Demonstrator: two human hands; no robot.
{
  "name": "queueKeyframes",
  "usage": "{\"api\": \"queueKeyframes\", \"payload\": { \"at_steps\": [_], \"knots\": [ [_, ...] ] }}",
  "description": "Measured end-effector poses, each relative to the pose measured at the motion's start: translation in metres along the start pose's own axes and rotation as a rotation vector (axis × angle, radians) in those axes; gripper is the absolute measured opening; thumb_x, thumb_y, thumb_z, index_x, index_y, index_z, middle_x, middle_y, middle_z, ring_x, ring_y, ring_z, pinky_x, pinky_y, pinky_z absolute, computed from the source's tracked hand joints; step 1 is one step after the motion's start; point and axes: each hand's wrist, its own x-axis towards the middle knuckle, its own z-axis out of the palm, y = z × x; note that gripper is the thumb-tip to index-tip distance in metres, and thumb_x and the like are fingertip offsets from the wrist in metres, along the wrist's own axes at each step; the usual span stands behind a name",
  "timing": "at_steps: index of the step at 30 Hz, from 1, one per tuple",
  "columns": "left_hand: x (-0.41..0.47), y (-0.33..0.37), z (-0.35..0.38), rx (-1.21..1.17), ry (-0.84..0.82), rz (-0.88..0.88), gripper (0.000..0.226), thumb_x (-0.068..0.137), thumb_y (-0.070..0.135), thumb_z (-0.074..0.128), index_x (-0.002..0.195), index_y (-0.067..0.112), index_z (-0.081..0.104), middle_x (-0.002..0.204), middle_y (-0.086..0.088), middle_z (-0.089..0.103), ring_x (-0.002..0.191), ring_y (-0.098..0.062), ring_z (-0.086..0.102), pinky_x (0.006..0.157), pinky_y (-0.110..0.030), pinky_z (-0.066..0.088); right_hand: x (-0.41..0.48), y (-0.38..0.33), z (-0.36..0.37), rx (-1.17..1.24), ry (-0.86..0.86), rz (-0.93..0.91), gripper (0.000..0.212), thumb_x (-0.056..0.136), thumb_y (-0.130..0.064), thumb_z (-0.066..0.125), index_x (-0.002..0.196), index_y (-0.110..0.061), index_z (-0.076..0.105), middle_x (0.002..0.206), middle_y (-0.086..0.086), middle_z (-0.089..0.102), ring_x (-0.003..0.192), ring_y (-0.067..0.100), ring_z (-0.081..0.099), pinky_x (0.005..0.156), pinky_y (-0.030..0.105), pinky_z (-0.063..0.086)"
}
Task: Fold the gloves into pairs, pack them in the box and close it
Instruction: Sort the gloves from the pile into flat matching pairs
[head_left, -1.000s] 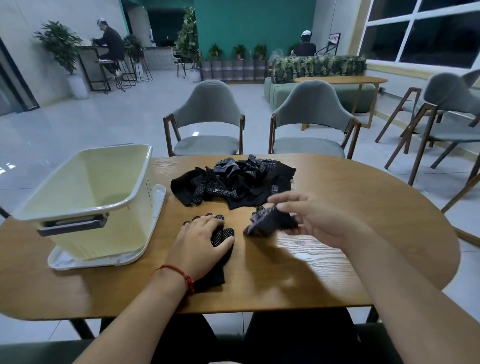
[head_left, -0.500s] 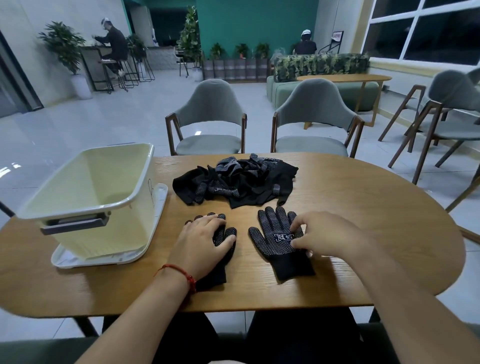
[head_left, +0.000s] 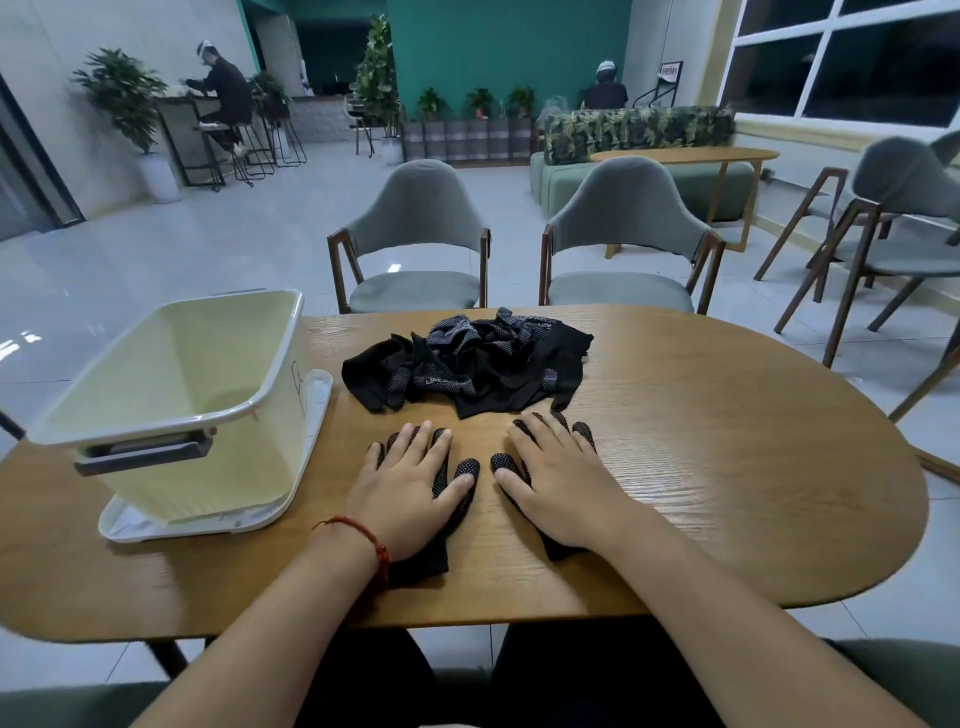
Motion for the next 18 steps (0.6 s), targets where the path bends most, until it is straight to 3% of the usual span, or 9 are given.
{"api": "queueKeyframes", "payload": {
  "at_steps": [5, 11, 18],
  "knots": [
    [0.001, -0.010, -0.005, 0.032, -0.043, 0.053, 0.079, 0.097, 0.082, 0.012, 0.165, 0.045, -0.004, 0.175, 0.014, -0.012, 0.160, -0.007, -0.015, 0.131, -0.047, -0.003, 0.003, 0.004, 0.006, -0.056, -0.049, 0.025, 0.081, 0.104, -0.073, 0.017, 0.172, -0.029, 0.009, 0.180, -0.004, -0.001, 0.165, 0.017, -0.009, 0.133, 0.051, -0.001],
    [0.003, -0.021, -0.011, 0.032, -0.077, 0.125, 0.076, 0.098, 0.080, 0.013, 0.165, 0.047, -0.004, 0.174, 0.016, -0.013, 0.159, -0.004, -0.016, 0.131, -0.041, -0.005, 0.003, 0.006, 0.006, -0.064, -0.078, -0.008, 0.083, 0.102, -0.076, 0.016, 0.171, -0.031, 0.006, 0.180, -0.006, -0.005, 0.165, 0.015, -0.012, 0.133, 0.050, -0.003],
    [0.003, -0.002, -0.012, -0.098, 0.020, 0.054, 0.076, 0.105, 0.068, 0.023, 0.169, 0.031, 0.008, 0.176, 0.012, 0.001, 0.161, -0.007, -0.005, 0.132, -0.042, 0.002, 0.003, 0.007, 0.008, -0.064, -0.065, -0.016, 0.081, 0.104, -0.074, 0.018, 0.171, -0.031, 0.006, 0.180, -0.005, -0.006, 0.165, 0.014, -0.012, 0.133, 0.046, -0.006]
  ]
}}
